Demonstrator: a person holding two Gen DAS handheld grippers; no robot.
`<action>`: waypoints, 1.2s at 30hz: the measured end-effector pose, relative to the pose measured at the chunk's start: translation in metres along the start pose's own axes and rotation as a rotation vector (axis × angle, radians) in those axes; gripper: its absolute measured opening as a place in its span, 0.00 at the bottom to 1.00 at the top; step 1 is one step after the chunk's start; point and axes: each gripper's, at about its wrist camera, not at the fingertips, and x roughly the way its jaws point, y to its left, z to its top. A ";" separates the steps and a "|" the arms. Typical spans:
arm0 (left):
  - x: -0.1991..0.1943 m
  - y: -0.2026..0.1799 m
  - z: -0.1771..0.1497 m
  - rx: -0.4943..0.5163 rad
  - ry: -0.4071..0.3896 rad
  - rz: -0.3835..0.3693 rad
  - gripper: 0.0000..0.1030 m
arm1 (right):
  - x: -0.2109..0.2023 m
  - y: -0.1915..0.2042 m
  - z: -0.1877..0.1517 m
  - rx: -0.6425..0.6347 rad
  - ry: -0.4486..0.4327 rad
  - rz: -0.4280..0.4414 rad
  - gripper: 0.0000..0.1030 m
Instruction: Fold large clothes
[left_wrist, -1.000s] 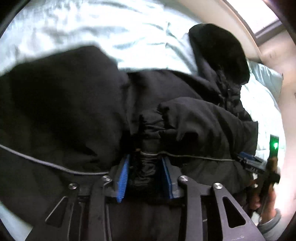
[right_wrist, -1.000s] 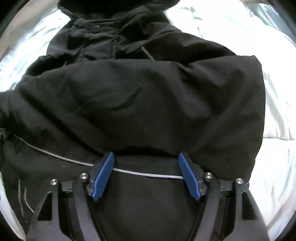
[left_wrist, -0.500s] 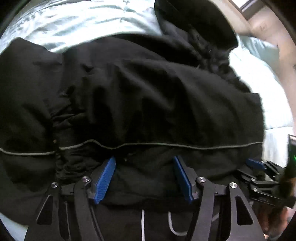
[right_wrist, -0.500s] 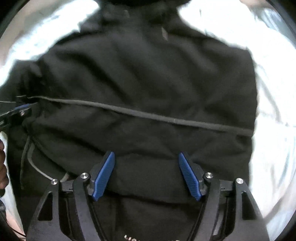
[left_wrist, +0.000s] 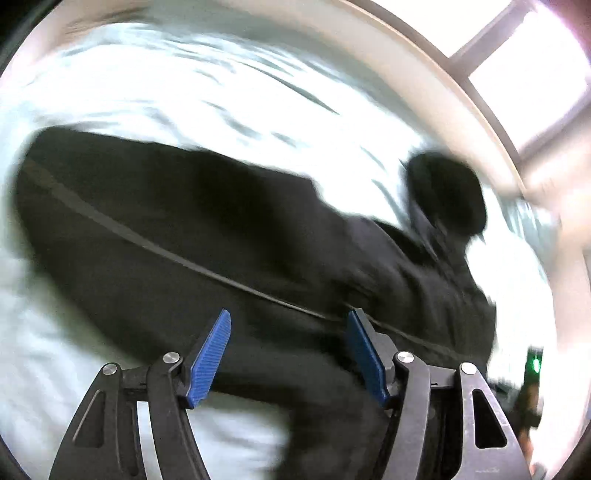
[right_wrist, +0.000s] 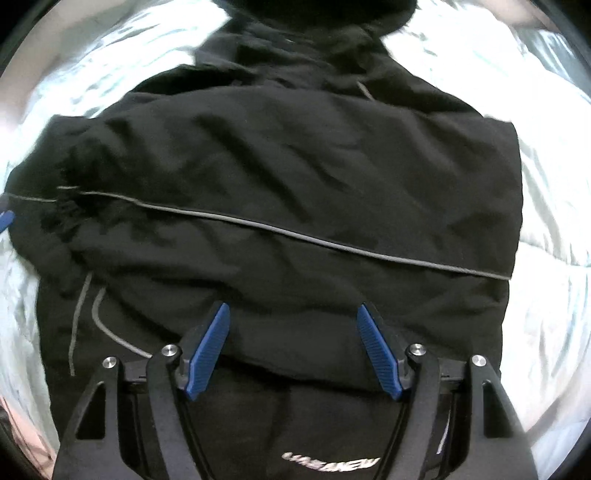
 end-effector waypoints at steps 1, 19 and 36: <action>-0.008 0.024 0.004 -0.035 -0.021 0.017 0.65 | -0.001 0.009 0.002 -0.012 0.000 0.011 0.72; 0.004 0.290 0.084 -0.492 -0.143 0.052 0.65 | 0.006 0.083 0.034 -0.078 0.066 0.071 0.72; -0.018 0.246 0.086 -0.387 -0.229 0.102 0.15 | -0.028 0.096 0.039 -0.110 0.000 0.052 0.72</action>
